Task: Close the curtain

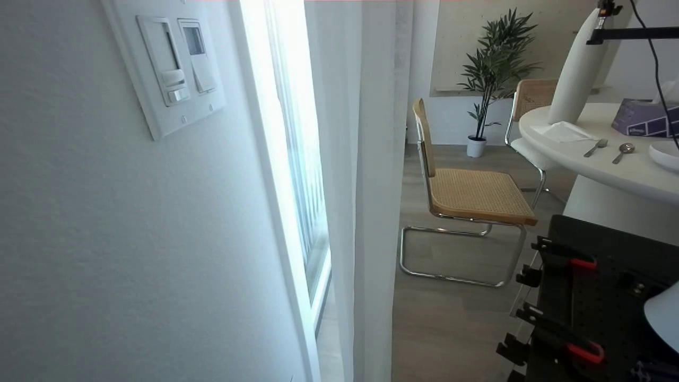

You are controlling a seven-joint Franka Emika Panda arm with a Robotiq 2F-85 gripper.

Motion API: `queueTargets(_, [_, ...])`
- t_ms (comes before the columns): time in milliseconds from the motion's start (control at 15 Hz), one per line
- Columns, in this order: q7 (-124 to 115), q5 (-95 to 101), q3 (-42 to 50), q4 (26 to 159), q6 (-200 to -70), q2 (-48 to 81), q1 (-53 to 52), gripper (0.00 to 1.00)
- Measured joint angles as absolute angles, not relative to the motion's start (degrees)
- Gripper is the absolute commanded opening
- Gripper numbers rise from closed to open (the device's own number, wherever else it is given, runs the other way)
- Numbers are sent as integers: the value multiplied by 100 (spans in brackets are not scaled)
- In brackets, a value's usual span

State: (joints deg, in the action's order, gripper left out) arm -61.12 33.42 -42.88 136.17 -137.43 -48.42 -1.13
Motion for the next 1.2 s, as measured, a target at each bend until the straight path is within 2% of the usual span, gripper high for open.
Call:
queueTargets(400, [-5618, 2979, -4995, 14159, -13736, -4181, -188, 95])
queueTargets(467, [-5491, 2927, -5042, 14195, -13736, -4043, -208, 99])
queueTargets(1200, [-5083, 2879, -5067, 14218, -13529, -3490, -223, 100])
